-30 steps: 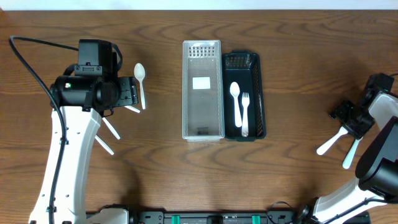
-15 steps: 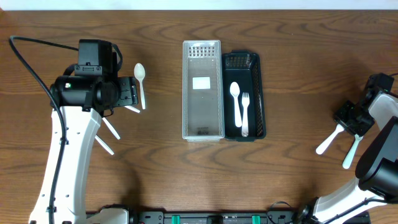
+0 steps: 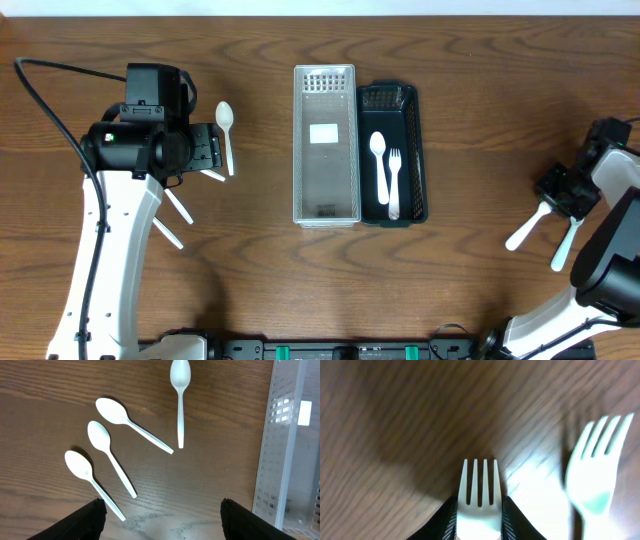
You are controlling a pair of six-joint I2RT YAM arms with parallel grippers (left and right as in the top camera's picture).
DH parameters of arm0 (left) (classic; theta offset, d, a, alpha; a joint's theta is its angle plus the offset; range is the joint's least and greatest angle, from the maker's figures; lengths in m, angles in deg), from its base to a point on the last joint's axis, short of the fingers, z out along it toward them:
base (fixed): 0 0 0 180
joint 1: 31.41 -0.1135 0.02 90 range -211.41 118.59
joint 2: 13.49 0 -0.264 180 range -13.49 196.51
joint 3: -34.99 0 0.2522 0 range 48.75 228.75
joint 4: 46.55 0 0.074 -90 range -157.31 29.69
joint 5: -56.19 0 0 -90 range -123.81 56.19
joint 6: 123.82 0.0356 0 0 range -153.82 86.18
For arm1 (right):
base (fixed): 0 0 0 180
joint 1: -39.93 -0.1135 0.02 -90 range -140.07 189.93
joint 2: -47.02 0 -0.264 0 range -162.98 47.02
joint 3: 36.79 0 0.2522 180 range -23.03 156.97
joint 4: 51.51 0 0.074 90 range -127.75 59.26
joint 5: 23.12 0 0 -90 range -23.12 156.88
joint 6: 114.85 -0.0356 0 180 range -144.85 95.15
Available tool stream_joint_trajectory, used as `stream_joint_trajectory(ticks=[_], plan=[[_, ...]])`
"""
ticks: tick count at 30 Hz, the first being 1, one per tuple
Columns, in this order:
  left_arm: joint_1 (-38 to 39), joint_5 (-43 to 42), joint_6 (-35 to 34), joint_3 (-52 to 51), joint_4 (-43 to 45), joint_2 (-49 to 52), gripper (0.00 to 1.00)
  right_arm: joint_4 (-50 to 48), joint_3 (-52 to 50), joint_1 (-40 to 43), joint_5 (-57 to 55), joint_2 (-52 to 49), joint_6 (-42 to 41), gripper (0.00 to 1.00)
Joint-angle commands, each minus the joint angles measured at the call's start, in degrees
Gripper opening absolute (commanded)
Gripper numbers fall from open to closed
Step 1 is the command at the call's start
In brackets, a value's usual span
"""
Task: Pack container
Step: 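Grasp another white fork on the right with the right gripper, then place the second fork into the green caddy and release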
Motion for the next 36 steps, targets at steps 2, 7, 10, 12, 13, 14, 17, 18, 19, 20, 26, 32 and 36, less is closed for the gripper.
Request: stream_joint_trajectory(ticks=[2,7,10,12,13,14,17,18,19,20,26,32,36], plan=[[-0.17,0.66,-0.26,0.90,-0.11,-0.33,0.76,2.23,6.58,-5.01,0.81,6.67,1.40,0.09],[-0.17,0.66,-0.26,0.90,-0.09,-0.33,0.75,6.69,15.13,-13.94,0.81,12.57,1.84,0.09],[-0.17,0.66,-0.26,0.90,-0.11,-0.33,0.75,7.89,19.04,-20.98,0.79,13.97,1.77,0.09],[-0.17,0.66,-0.28,0.90,-0.11,-0.31,0.75,8.07,20.68,-25.62,0.81,13.94,0.83,0.09],[-0.17,0.66,-0.26,0.90,-0.11,-0.33,0.75,7.80,20.96,-28.11,0.81,13.94,-0.20,0.08],[-0.17,0.66,-0.26,0.90,-0.11,-0.33,0.76,7.30,20.94,-30.23,0.81,13.94,-1.05,0.08],[-0.17,0.66,-0.28,0.90,-0.13,-0.33,0.76,5.44,20.94,-36.54,0.76,13.53,-3.06,0.06],[-0.17,0.66,-0.28,0.90,-0.13,-0.33,0.75,4.68,20.94,-38.47,0.74,13.14,-3.50,0.06],[-0.17,0.66,-0.28,0.90,-0.15,-0.33,0.76,4.17,20.94,-40.00,0.61,12.74,-4.07,0.06],[-0.17,0.66,-0.28,0.90,-0.15,-0.33,0.75,3.89,20.94,-41.59,0.28,12.13,-5.20,0.06],[-0.17,0.66,-0.28,0.90,-0.15,-0.33,0.75,3.91,20.92,-48.68,-0.79,5.38,-7.39,0.08],[-0.17,0.66,-0.28,0.90,-0.15,-0.33,0.76,4.11,20.92,-50.05,-0.09,-3.23,-8.22,0.24],[-0.17,0.66,-0.28,0.90,-0.15,-0.33,0.75,3.93,21.00,-50.03,1.03,-4.55,-4.26,0.41]])
